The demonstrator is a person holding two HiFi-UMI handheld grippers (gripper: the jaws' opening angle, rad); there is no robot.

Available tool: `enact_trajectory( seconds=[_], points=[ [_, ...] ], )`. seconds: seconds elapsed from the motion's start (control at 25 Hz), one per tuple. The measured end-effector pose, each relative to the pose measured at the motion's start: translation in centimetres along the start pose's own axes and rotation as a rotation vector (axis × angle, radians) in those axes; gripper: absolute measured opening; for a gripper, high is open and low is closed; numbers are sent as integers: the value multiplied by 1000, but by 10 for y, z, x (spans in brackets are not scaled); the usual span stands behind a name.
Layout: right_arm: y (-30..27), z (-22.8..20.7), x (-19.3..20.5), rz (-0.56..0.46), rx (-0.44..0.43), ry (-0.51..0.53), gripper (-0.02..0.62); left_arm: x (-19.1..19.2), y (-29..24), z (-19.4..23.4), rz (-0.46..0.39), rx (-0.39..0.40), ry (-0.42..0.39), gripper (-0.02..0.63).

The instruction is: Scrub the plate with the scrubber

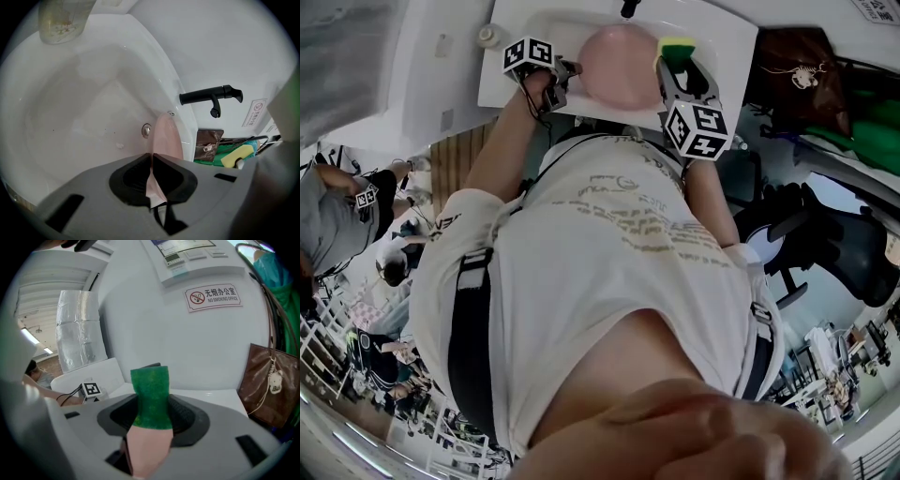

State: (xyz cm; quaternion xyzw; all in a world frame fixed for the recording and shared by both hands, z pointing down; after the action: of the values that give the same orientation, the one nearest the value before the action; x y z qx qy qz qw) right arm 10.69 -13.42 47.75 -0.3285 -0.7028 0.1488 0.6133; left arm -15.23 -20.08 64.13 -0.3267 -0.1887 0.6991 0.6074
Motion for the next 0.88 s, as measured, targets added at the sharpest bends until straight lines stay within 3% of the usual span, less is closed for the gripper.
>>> enact_trajectory(
  seconds=[0.28,0.48,0.68,0.88],
  points=[
    [-7,-3,9,77,-14,17,206,13,-4,-23,-12,82,-85,38],
    [-29,-18,27,326,47,34,209,18,-2,-35,-44,121,-109,39],
    [-49,-33,34,500,136,78,212,25,4,-46,-56,165,-146,40],
    [-56,-41,38,583,207,1,216,34,7,-60,-68,197,-178,40]
  ],
)
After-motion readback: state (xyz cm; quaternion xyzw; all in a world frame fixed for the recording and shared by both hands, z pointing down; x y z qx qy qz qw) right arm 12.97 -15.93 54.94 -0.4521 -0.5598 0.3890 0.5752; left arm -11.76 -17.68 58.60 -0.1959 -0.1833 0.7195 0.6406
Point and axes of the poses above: the fingertips, and each gripper's own axes: y backward along the fingers, z to its left, x out of its underside, the point moved 7 cm from there along y, backward along the fingers, and after that the axes turned 14 degrees about z, right-handed, at the moved point
